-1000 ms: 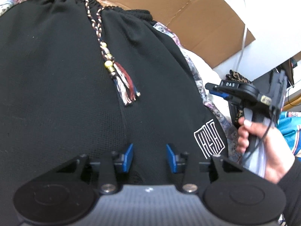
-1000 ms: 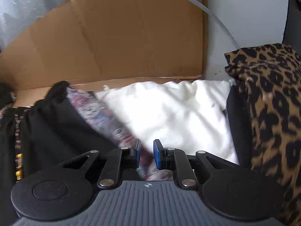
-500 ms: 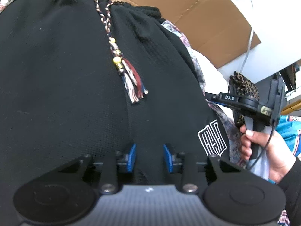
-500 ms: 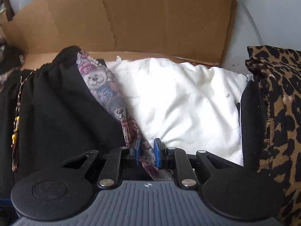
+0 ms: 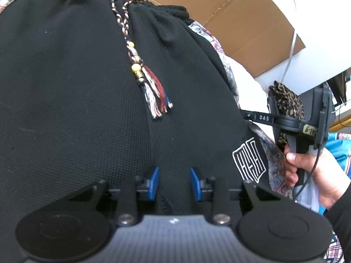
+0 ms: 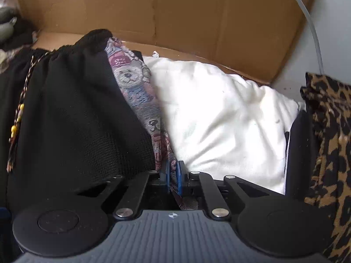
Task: Fold clothes
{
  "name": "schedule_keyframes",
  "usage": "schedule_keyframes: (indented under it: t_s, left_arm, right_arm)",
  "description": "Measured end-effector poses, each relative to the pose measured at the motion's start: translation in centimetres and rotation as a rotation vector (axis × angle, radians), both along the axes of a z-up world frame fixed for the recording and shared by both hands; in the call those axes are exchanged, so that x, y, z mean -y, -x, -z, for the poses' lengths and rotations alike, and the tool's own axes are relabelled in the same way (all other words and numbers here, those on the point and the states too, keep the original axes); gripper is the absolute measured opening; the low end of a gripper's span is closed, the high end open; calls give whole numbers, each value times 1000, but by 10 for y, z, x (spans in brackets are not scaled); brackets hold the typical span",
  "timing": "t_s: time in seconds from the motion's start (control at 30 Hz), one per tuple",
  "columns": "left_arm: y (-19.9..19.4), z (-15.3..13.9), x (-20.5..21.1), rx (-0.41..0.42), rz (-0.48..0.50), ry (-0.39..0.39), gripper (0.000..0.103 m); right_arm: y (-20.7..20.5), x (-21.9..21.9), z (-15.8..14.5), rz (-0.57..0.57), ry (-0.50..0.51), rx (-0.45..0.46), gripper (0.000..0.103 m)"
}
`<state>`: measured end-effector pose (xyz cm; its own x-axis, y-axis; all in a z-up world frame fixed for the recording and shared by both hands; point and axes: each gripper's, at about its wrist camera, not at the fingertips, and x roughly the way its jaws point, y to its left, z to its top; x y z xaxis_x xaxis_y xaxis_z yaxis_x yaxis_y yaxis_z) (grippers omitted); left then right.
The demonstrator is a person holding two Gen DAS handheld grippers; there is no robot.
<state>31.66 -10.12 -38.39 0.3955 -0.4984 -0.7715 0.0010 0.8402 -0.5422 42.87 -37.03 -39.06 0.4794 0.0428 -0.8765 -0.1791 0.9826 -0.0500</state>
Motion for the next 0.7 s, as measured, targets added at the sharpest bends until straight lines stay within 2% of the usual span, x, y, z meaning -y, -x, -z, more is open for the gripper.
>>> schedule_keyframes:
  t_s: [0.1, 0.2, 0.27, 0.43, 0.5, 0.57, 0.7]
  left_arm:
    - [0, 0, 0, 3, 0, -15, 27]
    - [0, 4, -3, -22, -12, -44, 7]
    - [-1, 9, -7, -46, -28, -43, 3]
    - [-1, 9, -8, -44, -19, -64, 3]
    - [-1, 8, -8, -39, -16, -74, 3]
    - [-2, 9, -11, -48, -25, -60, 3]
    - [-3, 9, -14, -57, -46, -35, 3]
  right_arm:
    - [1, 1, -6, 9, 37, 30, 1]
    - [-1, 6, -12, 39, 72, 58, 0]
    - [-4, 9, -13, 61, 101, 68, 0]
    - [-18, 26, -10, 170, 141, 65, 0]
    - [-18, 36, -13, 205, 87, 83, 0]
    - [-15, 40, -20, 221, 79, 109, 0]
    - [-5, 36, -34, 185, -22, 165, 0]
